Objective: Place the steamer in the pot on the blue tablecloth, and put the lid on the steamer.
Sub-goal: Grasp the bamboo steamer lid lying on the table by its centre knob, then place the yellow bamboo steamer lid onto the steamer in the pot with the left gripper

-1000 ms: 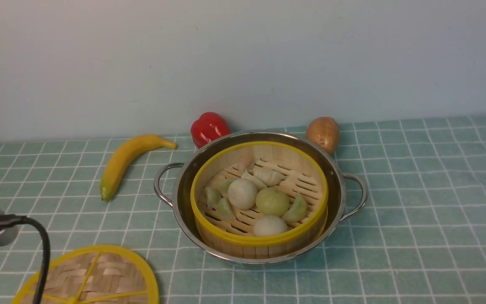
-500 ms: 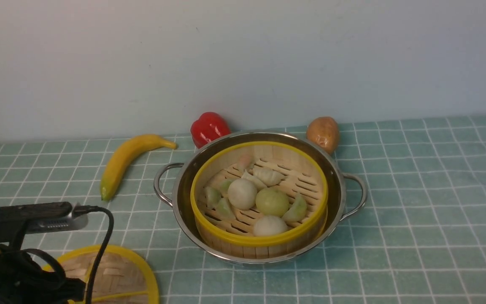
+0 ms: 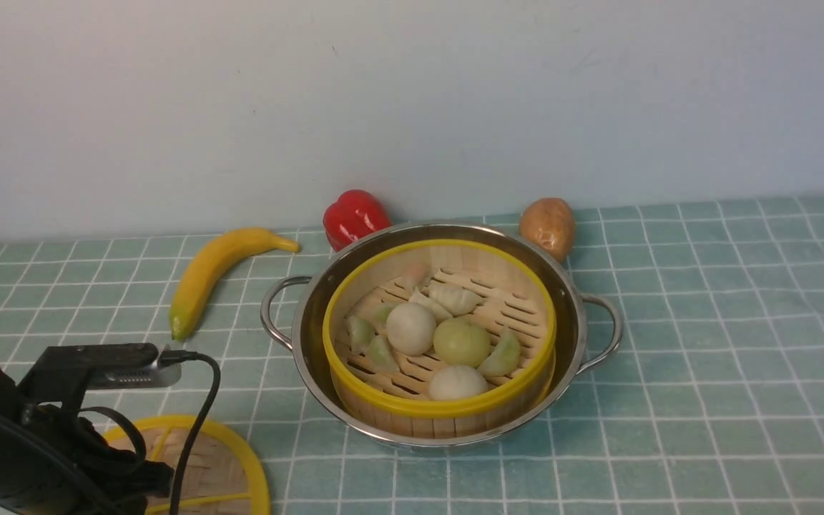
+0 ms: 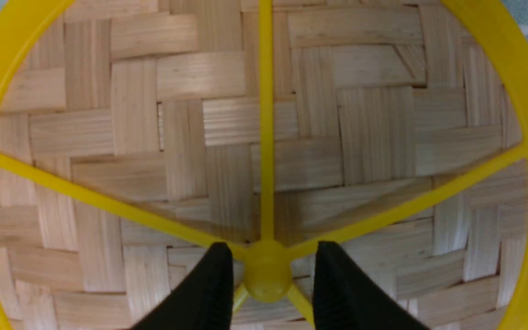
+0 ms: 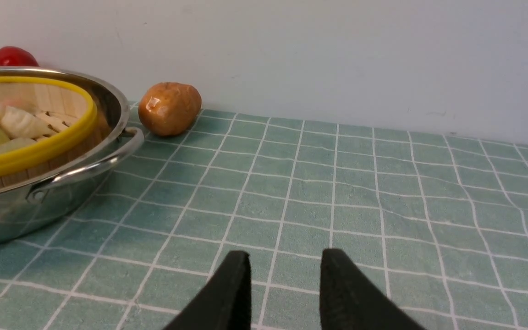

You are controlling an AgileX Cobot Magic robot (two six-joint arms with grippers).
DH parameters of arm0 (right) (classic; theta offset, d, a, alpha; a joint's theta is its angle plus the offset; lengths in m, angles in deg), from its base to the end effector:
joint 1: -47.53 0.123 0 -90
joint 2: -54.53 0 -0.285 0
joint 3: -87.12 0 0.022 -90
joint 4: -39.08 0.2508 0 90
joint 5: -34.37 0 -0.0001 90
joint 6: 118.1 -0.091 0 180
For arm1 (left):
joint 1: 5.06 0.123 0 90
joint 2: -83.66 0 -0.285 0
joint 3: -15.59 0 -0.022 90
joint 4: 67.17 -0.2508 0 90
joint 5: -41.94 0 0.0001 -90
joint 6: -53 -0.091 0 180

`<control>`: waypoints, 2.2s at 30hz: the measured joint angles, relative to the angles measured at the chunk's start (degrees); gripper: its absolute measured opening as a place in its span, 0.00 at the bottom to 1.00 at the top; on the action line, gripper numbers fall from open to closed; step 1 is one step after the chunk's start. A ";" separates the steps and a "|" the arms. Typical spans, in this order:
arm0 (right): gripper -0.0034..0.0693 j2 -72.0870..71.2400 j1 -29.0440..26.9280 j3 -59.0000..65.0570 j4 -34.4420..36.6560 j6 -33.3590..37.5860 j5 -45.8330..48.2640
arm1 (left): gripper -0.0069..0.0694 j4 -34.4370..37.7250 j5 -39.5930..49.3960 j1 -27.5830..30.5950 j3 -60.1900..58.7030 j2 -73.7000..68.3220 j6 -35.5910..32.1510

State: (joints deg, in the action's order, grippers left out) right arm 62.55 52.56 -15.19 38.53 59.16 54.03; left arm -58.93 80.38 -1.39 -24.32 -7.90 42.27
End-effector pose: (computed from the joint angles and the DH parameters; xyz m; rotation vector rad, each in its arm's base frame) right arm 0.0538 0.0044 0.1792 -0.0428 1.8394 0.0857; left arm 0.2265 0.0064 0.1691 0.0271 2.9526 -0.1130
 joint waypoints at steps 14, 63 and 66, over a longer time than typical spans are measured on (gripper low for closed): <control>0.38 0.00 0.00 0.00 0.00 0.00 0.00 | 0.24 0.99 0.62 0.11 0.82 -2.61 -0.44; 0.38 0.00 0.00 0.04 0.00 0.00 0.00 | 0.24 -1.60 8.92 -32.99 49.92 -21.71 -33.98; 0.38 0.00 0.00 0.04 0.00 0.00 0.00 | 0.24 -1.80 8.86 -32.99 49.92 -21.71 -33.91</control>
State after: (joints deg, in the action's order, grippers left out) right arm 62.55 52.56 -15.14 38.53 59.16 54.03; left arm -60.72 89.24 -34.39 25.60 -29.61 8.36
